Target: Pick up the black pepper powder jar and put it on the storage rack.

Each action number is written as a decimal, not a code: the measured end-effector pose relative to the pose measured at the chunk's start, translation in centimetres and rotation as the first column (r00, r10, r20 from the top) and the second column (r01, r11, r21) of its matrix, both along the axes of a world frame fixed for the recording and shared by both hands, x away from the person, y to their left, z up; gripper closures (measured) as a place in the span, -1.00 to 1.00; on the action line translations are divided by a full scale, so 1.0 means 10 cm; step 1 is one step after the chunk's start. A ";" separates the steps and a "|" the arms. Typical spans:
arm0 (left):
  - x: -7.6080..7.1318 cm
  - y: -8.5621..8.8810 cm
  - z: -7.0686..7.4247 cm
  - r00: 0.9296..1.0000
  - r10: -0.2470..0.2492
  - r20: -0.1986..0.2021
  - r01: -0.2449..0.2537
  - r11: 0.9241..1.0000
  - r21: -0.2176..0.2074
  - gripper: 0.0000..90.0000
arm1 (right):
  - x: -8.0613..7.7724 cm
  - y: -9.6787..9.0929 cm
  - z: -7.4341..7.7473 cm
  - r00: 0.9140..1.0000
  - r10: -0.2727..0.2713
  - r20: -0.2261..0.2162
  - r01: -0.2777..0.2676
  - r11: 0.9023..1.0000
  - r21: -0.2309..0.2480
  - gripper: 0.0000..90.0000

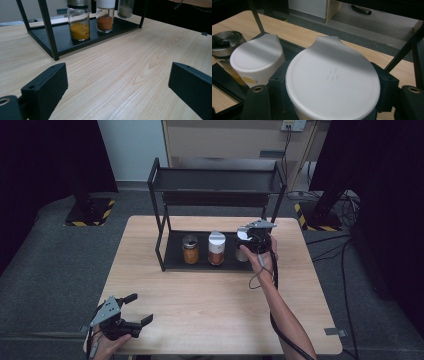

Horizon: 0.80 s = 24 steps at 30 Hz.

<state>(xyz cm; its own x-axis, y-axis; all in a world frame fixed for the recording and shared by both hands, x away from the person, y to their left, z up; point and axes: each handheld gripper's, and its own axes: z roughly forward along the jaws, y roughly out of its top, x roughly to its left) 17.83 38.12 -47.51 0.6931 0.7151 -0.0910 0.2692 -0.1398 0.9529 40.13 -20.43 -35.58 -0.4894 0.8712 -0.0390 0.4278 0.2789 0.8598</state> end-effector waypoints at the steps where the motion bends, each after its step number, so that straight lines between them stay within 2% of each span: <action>1: 0.00 0.00 0.00 1.000 0.000 0.000 0.000 1.000 0.000 -0.97 | 0.01 0.00 -0.01 1.000 -0.002 -0.001 0.002 1.000 0.000 -0.32; 9: 0.00 0.00 0.00 1.000 0.000 0.001 0.000 1.000 0.000 -0.97 | 0.04 0.03 -0.14 1.000 -0.014 -0.007 0.014 1.000 -0.001 -0.32; 24: 0.00 0.00 0.00 1.000 -0.001 0.001 0.001 1.000 0.001 -0.97 | 0.06 0.04 -0.27 1.000 -0.017 -0.022 0.017 1.000 -0.002 -0.32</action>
<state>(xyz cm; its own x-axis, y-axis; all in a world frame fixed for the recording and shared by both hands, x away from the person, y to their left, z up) 17.82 38.12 -47.50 0.6936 0.7147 -0.0899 0.2687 -0.1409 0.9529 40.74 -20.00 -38.28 -0.4755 0.8792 -0.0300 0.4509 0.2729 0.8498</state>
